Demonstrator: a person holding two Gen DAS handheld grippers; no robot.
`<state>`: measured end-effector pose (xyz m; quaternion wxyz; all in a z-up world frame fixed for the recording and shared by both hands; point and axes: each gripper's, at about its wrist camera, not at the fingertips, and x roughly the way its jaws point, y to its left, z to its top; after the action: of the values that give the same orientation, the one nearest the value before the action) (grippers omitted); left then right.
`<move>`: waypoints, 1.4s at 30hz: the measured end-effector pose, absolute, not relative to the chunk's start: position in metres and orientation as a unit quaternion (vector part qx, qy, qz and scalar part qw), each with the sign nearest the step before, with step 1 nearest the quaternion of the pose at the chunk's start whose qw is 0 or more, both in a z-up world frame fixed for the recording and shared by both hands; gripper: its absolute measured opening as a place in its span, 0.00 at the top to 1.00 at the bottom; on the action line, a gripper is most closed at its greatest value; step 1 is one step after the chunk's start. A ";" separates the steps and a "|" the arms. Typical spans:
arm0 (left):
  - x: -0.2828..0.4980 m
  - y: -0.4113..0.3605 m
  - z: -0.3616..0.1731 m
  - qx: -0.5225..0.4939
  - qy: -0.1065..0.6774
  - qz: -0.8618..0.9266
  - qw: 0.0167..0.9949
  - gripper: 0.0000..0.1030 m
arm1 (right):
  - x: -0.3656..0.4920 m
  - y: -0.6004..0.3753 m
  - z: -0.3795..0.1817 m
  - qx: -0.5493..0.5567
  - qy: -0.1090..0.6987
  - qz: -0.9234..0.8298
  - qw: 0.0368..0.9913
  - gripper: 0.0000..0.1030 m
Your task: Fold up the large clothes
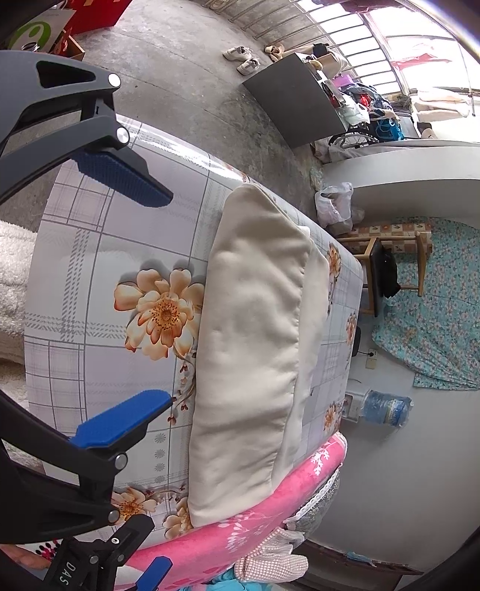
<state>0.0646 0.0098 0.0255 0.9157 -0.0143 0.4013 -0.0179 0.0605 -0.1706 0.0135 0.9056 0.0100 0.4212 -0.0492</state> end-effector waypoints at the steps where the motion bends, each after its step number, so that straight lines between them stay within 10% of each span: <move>1: 0.064 0.009 0.025 -0.013 0.401 -0.019 0.916 0.05 | 0.060 -0.170 0.014 0.010 0.421 -0.048 0.906 0.08; 42: 0.061 0.003 0.025 -0.005 0.400 -0.025 0.916 0.05 | 0.055 -0.171 0.015 0.010 0.418 -0.047 0.907 0.08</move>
<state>0.0614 0.0027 0.0250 0.9159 -0.0049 0.4005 -0.0249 0.0553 -0.1712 0.0151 0.9070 0.0096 0.4184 -0.0473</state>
